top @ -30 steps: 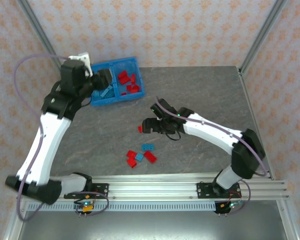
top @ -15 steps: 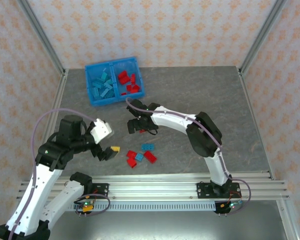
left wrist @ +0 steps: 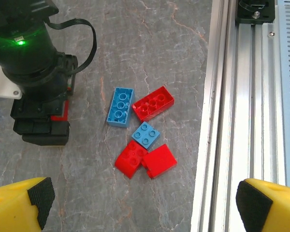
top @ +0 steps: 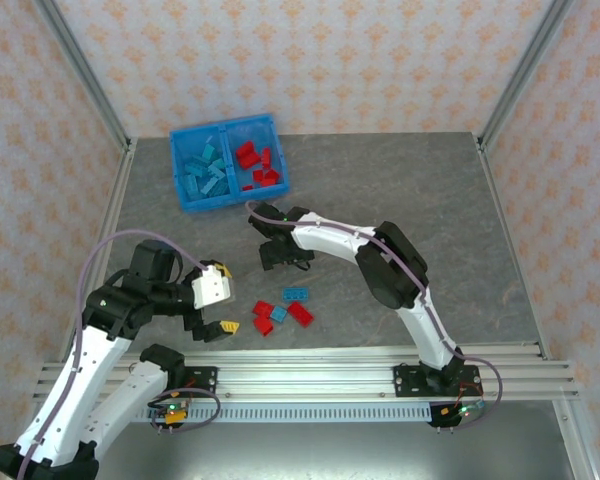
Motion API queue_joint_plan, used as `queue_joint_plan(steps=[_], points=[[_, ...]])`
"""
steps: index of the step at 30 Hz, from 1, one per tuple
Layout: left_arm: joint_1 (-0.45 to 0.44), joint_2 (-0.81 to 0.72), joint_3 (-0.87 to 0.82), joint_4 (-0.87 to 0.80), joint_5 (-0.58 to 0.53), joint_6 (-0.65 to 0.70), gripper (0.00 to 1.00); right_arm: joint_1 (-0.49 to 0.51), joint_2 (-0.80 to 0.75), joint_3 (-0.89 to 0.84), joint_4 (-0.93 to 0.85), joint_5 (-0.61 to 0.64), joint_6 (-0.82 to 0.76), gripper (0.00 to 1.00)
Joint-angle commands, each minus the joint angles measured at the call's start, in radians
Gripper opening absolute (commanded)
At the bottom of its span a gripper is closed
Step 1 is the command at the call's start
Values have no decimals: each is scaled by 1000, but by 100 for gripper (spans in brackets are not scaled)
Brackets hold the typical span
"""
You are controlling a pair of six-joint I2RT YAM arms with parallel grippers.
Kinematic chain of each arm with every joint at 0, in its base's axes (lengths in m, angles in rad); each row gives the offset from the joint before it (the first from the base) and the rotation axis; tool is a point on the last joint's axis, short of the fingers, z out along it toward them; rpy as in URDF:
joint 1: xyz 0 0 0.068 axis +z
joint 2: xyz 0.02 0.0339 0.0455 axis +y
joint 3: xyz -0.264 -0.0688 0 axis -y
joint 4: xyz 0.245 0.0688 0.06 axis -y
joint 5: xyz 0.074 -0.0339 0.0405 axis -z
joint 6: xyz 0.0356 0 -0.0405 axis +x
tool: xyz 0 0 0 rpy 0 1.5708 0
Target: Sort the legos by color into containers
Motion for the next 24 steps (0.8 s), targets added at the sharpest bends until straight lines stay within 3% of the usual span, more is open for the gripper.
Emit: queue_joint_plan(steps=[1, 3, 6, 12, 17, 20, 24], points=[[-9, 8, -8, 5, 36, 35, 100, 1, 19, -1, -25, -2, -9, 73], [-10, 8, -10, -1, 44, 45, 100, 1, 14, 0, -19, -1, -7, 62], [-10, 4, -15, -17, 57, 71, 100, 1, -12, -6, -9, 3, -3, 52], [-10, -46, -44, -66, 77, 228, 100, 1, -206, -151, 112, 12, -4, 47], [-10, -86, -93, 18, 91, 222, 100, 1, -337, -193, 233, 39, -44, 47], [-10, -115, -137, 142, 50, 99, 100, -4, -316, -116, 283, 52, -77, 46], [-11, -180, -204, 377, -32, -239, 100, -25, -189, 108, 234, 124, -99, 46]])
